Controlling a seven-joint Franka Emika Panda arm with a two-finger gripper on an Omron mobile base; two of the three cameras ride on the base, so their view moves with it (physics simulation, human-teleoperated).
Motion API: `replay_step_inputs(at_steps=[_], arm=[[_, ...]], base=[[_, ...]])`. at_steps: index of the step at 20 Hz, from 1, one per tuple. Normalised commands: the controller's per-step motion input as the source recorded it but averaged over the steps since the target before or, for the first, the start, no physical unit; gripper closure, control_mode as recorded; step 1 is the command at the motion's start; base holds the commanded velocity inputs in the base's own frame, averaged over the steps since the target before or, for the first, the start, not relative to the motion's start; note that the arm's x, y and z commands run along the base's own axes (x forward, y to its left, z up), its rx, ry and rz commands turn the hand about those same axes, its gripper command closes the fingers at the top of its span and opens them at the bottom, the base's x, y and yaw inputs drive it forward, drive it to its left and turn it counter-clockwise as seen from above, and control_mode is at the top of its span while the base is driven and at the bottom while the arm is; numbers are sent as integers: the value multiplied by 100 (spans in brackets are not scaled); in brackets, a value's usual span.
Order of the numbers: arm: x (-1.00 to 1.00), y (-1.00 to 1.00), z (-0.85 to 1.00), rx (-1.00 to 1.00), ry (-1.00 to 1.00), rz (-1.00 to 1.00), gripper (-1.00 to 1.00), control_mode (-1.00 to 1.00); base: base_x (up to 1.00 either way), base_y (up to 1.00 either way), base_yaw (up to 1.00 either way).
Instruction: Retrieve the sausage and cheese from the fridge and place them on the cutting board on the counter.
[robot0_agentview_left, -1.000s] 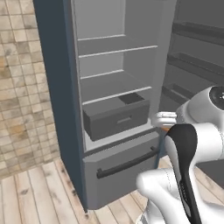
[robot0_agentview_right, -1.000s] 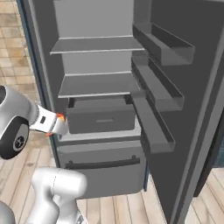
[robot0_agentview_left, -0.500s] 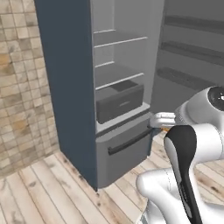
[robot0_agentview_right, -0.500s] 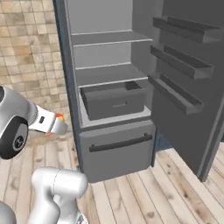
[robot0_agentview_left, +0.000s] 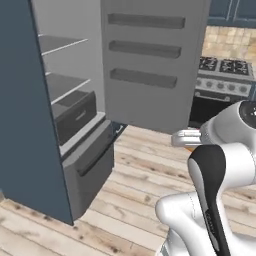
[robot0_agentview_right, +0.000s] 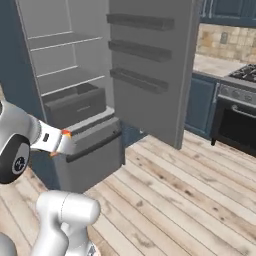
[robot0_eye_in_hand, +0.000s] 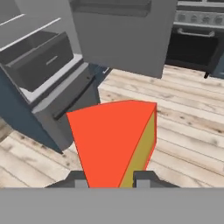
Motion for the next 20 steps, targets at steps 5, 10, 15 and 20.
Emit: replay_step_inputs(at_steps=[5, 10, 15, 20], arm=[[0, 0, 0, 0, 0, 0, 100, 100], [0, 0, 0, 0, 0, 0, 100, 100], [0, 0, 0, 0, 0, 0, 100, 100], [0, 0, 0, 0, 0, 0, 100, 100]], base=[[-4, -6, -81], [0, -19, -81], [7, -15, -79], [29, -2, -77]])
